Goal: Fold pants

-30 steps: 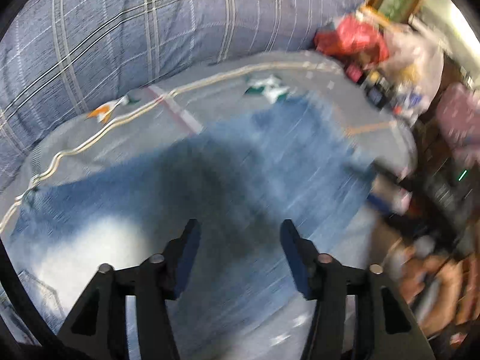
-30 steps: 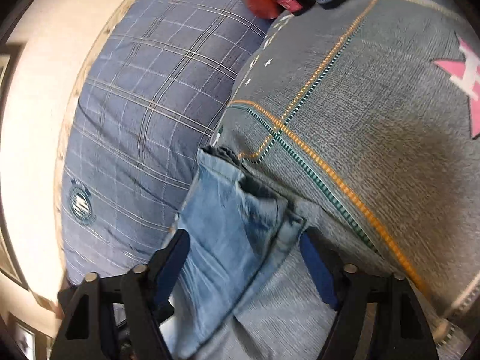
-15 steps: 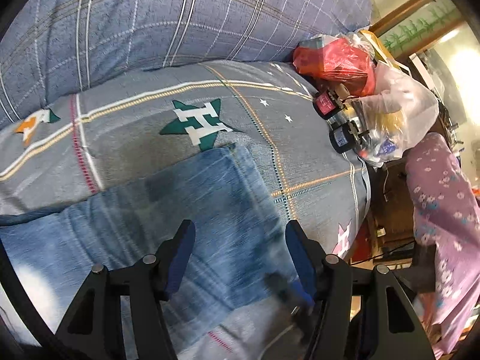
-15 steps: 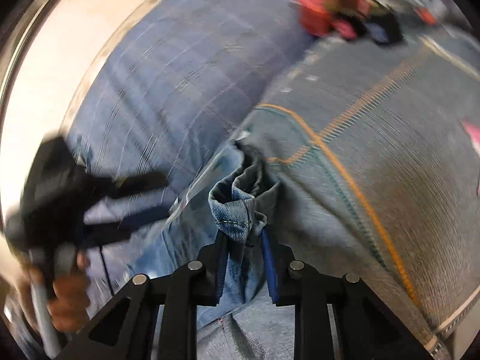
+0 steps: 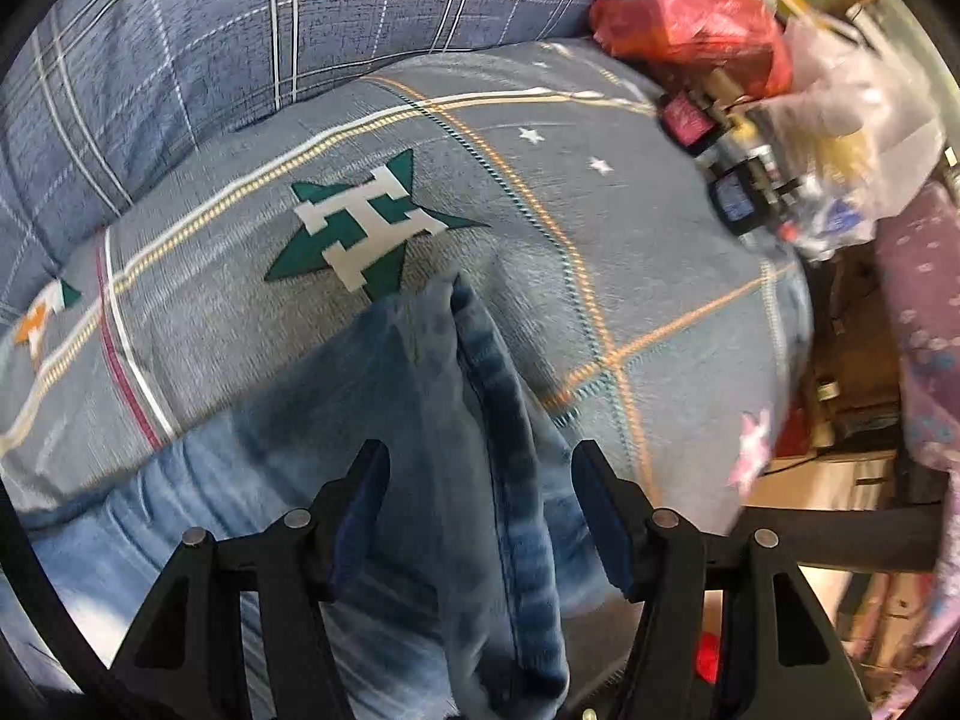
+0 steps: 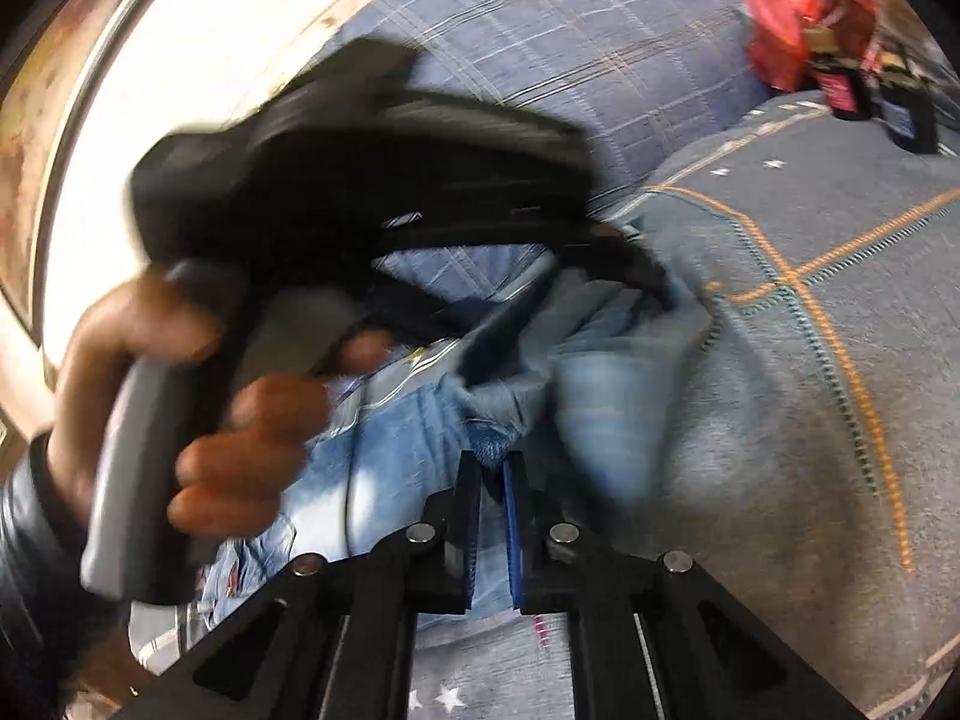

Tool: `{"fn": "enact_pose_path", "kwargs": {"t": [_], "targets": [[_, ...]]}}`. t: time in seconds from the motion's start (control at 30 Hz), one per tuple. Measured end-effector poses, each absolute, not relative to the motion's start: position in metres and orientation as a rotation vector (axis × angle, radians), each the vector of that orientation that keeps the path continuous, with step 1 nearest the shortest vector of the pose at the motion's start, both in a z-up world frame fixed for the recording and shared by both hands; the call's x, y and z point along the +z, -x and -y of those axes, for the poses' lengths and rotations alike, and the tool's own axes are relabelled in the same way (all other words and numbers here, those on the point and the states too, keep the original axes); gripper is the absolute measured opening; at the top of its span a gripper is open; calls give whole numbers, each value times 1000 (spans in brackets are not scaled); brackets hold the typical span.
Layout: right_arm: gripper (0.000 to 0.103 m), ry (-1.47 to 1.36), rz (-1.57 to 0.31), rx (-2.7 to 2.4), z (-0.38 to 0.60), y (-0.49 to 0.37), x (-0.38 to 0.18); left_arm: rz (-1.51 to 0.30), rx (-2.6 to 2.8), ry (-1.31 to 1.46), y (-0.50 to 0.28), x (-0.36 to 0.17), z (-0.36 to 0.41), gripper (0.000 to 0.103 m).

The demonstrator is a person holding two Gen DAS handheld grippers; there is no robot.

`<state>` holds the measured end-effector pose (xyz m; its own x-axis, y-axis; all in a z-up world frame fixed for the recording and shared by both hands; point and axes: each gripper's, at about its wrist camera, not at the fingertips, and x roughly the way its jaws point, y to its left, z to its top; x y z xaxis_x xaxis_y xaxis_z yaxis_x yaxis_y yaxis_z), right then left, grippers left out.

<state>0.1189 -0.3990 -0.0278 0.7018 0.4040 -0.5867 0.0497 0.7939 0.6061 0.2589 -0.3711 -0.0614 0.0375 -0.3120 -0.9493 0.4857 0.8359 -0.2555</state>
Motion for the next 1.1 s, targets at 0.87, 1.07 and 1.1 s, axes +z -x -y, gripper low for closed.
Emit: {"fn": "enact_pose_path", "kwargs": {"t": [0.87,1.07,1.1], "targets": [[61,-984,-769,-42,479,-114,-75,-1458,-666,-183,-257,-91,405,64],[22,-865,-822,-48,466,-134,-73,-1481,-678,-154,-258,-88,396,64],[21,-834,-818,-29,461,-136,-70,-1489,-679,-144,-258,-88,394,64]]}}
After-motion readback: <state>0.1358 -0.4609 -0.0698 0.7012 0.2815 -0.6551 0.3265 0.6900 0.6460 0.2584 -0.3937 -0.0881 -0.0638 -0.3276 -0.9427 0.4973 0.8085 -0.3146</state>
